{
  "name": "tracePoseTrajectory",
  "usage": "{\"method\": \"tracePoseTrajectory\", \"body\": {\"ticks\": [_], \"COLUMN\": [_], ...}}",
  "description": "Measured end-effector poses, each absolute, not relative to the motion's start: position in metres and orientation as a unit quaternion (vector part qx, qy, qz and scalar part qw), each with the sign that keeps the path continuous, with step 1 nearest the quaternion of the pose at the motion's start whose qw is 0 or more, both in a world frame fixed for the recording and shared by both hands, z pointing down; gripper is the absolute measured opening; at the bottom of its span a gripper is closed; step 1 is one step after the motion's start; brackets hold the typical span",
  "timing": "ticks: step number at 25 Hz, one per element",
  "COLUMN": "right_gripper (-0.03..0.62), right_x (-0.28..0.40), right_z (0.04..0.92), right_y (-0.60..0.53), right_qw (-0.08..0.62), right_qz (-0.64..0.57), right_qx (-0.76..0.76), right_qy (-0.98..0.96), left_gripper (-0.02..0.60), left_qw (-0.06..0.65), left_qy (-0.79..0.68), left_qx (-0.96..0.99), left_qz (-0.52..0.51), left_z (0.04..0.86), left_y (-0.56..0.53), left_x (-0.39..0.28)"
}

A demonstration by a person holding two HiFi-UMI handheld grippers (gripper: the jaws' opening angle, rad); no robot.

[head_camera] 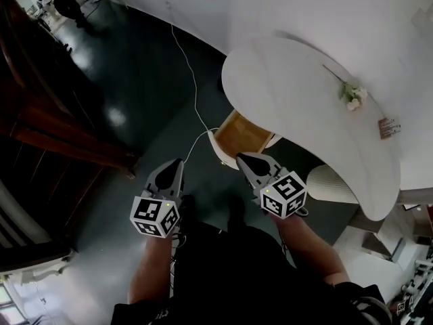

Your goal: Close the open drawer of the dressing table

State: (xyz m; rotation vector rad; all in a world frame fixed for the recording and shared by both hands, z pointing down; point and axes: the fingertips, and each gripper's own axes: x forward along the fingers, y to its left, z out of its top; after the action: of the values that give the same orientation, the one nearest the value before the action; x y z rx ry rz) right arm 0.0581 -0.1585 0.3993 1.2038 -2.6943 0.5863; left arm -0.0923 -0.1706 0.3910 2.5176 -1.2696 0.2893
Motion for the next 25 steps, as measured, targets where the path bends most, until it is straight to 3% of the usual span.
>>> {"method": "tracePoseTrajectory", "body": {"ticks": [9, 14, 25], "right_gripper": [0.006, 0.008, 0.220], "right_x": [0.036, 0.010, -0.012], "right_z": [0.440, 0.459, 0.558], "right_y": [-0.177, -0.186, -0.173], "right_qw": [0.117, 0.102, 0.129], "right_qz": [0.228, 0.252, 0.329], "right_qx": [0.491, 0.548, 0.582], "right_qy": [-0.833, -0.791, -0.732], "left_gripper": [0.000, 0.000, 0.000], "left_qw": [0.174, 0.163, 0.167], "left_qy": [-0.359, -0.306, -0.220], "left_qx": [0.909, 0.926, 0.945], "left_qz": [0.121, 0.148, 0.175], "left_z": [0.434, 0.459, 0.518], "left_y": [-0.225, -0.256, -0.273], "left_x": [-0.126, -0.154, -0.117]}}
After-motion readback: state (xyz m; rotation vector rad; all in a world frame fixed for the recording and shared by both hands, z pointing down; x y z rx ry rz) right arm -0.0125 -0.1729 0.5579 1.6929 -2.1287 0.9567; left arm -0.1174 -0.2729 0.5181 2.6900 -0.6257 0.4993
